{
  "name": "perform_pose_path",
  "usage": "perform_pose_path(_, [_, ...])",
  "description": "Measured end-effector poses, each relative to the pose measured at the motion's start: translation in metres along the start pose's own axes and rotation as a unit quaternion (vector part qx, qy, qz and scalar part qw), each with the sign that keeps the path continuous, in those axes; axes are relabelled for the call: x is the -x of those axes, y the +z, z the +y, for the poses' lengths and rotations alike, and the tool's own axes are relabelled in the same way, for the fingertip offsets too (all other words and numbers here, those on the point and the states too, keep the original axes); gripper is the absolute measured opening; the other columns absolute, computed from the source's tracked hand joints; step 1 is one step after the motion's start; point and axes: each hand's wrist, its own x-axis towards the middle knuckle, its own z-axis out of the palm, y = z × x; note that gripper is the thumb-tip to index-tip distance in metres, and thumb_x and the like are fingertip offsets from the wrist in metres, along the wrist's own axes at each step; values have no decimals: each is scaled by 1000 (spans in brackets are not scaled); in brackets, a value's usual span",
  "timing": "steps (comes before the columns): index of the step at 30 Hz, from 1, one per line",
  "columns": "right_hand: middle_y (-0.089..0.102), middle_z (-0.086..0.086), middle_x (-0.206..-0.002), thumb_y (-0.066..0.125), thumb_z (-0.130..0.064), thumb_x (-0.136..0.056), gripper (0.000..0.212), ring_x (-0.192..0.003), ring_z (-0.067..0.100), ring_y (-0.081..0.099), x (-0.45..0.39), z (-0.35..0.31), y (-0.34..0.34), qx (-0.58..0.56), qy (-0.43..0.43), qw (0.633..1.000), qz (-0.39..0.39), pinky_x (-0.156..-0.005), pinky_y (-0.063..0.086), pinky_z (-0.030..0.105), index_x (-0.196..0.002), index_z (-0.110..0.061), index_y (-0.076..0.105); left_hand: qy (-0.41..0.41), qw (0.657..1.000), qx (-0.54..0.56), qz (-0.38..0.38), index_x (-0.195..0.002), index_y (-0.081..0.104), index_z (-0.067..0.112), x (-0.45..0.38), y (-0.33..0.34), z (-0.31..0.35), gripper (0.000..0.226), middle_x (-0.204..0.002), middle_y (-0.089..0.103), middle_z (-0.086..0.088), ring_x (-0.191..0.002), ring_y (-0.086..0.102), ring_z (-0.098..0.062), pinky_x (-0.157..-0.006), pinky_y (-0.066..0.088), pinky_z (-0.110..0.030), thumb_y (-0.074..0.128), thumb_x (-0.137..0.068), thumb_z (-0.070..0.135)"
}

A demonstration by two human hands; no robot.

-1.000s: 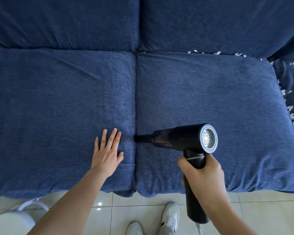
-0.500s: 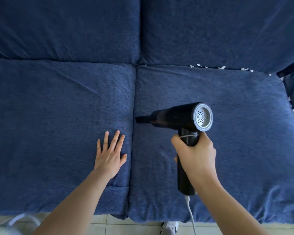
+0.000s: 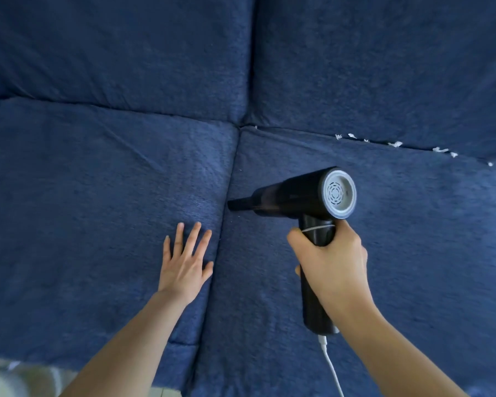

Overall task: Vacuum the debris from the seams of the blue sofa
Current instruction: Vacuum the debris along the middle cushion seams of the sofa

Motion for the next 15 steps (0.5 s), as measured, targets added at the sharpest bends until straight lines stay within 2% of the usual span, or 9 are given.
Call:
perform_pose_path(2, [67, 3, -66, 69, -32, -74, 17, -69, 26, 70, 5, 4, -8, 17, 8, 1000, -18, -69, 58, 39, -77, -20, 57, -8, 1000, -3, -10, -152, 27, 21, -5, -3, 4, 75, -162, 12, -4, -148, 4, -36, -115, 16, -59, 58, -89, 47])
perform_pose_path(5, [67, 2, -64, 70, -35, -72, 19, -69, 27, 70, 11, 6, -17, 26, 14, 999, -19, -71, 57, 41, -76, -21, 57, -14, 1000, 2, -23, -155, 2, 25, -12, -10, 14, 72, -162, -13, 0, -146, -18, -32, -118, -1, -55, 37, -97, 52])
perform_pose_path(7, [67, 2, -64, 70, -37, -73, 21, -70, 27, 70, 11, 5, -23, 22, 15, 1000, -10, -70, 56, 39, -77, -21, 58, -14, 999, -5, -41, -154, -5, 25, -14, -16, 18, 71, -160, -20, 1, -145, -24, -32, -117, -6, -53, 30, -99, 54])
perform_pose_path(11, [67, 4, -63, 71, -32, -77, 17, -63, 24, 70, 9, -3, -37, 8, 16, 1000, 2, -55, 50, 29, -79, -20, 59, -25, 999, 14, -33, -155, 5, 22, -18, -19, 14, 74, -162, -13, 1, -146, -19, -32, -118, -2, -54, 37, -97, 53])
perform_pose_path(15, [67, 2, -62, 72, -36, -77, 20, -66, 23, 69, -3, -7, -24, 12, 7, 1000, 14, -64, 52, 33, -79, -20, 59, -13, 999, 3, -32, -155, 9, 22, -30, -17, 5, 74, -163, -8, 1, -147, -14, -33, -117, 1, -55, 42, -96, 52])
